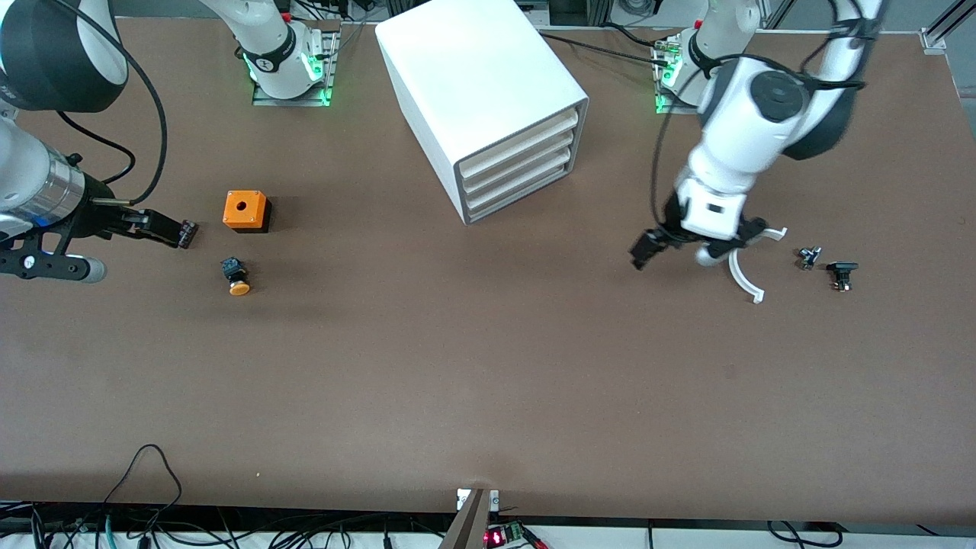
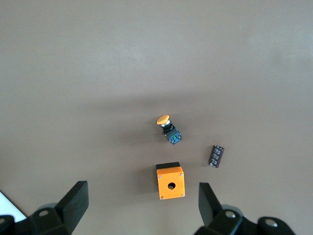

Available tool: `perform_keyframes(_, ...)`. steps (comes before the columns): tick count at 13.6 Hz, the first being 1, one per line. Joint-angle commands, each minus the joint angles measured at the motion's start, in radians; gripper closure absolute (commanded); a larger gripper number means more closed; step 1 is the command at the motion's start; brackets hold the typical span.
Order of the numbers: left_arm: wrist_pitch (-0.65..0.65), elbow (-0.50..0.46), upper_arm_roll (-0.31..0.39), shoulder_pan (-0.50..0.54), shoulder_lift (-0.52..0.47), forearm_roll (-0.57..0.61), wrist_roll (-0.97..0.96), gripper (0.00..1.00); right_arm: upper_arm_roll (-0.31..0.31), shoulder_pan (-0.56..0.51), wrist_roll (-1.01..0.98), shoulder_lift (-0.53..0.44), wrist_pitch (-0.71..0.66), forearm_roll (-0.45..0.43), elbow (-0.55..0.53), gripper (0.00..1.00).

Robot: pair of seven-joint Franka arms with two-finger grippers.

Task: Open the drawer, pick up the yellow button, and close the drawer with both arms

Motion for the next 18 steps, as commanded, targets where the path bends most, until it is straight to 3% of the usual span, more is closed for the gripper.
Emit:
perform_keyframes(1,-0.275,0.149,0.076,-0.011,-0.061,-0.019,0.207,0.0,-0.005,0.004,0.023,-0.047,-0.013,-0.001,-0.046,0.0)
perform_keyframes(3,-0.472,0.274,0.128,-0.011,-0.069,-0.012,0.267,0.0,-0.022,0.004,0.02,-0.067,-0.036,0.001,-0.054,0.0)
perform_keyframes(5,-0.571,0.313,0.166,-0.011,-0.099,-0.005,0.376,0.0,-0.039,0.001,0.012,-0.069,-0.053,0.008,-0.069,0.0)
perform_keyframes(7,-0.623,0.316,0.217,-0.011,-0.13,-0.005,0.442,0.0,-0.048,0.0,0.01,-0.099,-0.047,0.022,-0.116,0.0)
perform_keyframes(11,-0.672,0.333,0.263,-0.011,-0.151,-0.004,0.519,0.0,-0.099,0.0,-0.051,-0.231,0.059,0.041,-0.32,0.0)
perform_keyframes(13,-0.68,0.334,0.265,-0.011,-0.159,-0.002,0.534,0.0,-0.129,0.0,-0.198,-0.23,0.062,0.042,-0.321,0.0)
perform_keyframes(15,-0.681,0.336,0.259,-0.012,-0.159,0.028,0.534,0.0,-0.129,0.001,-0.154,-0.23,0.067,0.042,-0.321,0.0)
perform_keyframes(18,-0.752,0.421,0.249,-0.015,-0.122,0.031,0.534,0.0,-0.138,0.0,-0.17,-0.234,0.062,0.083,-0.328,0.0)
